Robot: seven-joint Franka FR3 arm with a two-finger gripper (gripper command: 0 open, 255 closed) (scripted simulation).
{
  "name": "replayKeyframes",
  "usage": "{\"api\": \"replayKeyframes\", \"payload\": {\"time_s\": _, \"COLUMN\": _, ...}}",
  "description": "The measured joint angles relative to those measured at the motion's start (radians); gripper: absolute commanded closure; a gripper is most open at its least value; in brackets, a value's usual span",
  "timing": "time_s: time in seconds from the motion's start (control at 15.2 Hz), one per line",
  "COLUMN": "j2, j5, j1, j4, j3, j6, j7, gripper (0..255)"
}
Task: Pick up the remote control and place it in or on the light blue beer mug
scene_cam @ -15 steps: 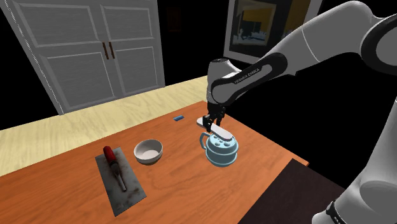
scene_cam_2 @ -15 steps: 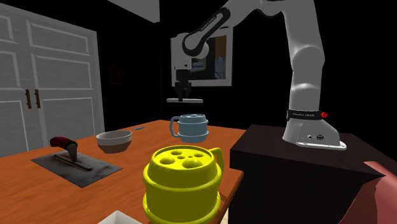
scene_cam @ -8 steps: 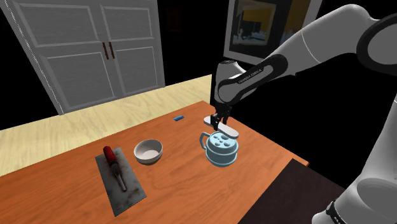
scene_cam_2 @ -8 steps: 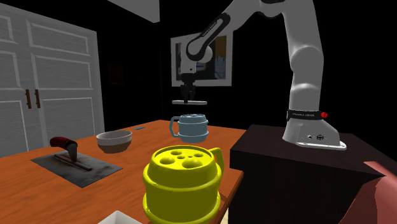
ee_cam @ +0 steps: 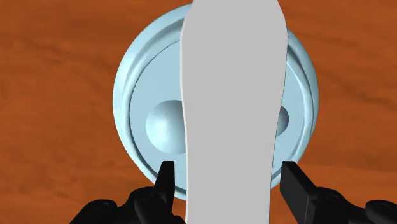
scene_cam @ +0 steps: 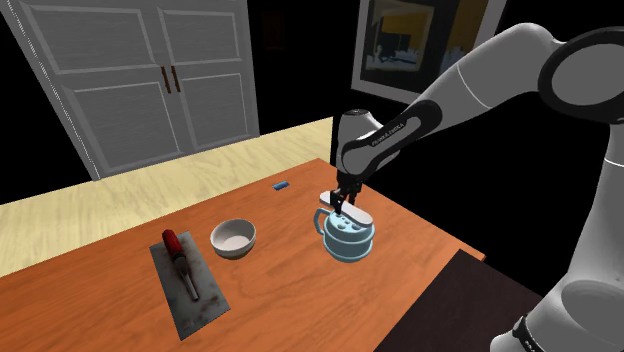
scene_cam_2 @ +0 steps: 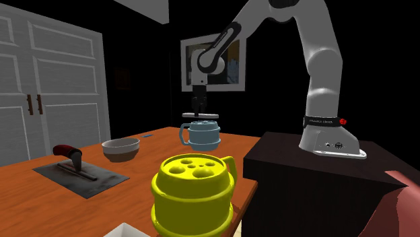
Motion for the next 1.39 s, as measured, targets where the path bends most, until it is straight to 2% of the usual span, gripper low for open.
{"api": "replayKeyframes", "payload": {"time_s": 0.26, "j2": 0.033, "j5": -0.012, "j1": 0.003, "j4": -0.011, "j3": -0.006, "j6": 0.043, "j7": 0.008, "gripper": 255}}
{"api": "replayKeyframes", "payload": {"time_s": 0.66, "j2": 0.04, "j5": -0.015, "j1": 0.005, "j4": -0.008, "j3": -0.007, "j6": 0.047, "j7": 0.011, "gripper": 255}}
{"api": "replayKeyframes", "payload": {"time_s": 0.73, "j2": 0.04, "j5": -0.015, "j1": 0.005, "j4": -0.008, "j3": -0.007, "j6": 0.048, "j7": 0.011, "gripper": 0}}
{"api": "replayKeyframes", "payload": {"time_s": 1.12, "j2": 0.04, "j5": -0.015, "j1": 0.005, "j4": -0.007, "j3": -0.007, "j6": 0.048, "j7": 0.011, "gripper": 0}}
{"api": "replayKeyframes", "payload": {"time_s": 1.39, "j2": -0.029, "j5": 0.01, "j1": -0.003, "j4": 0.01, "j3": 0.005, "j6": -0.036, "j7": -0.008, "gripper": 0}}
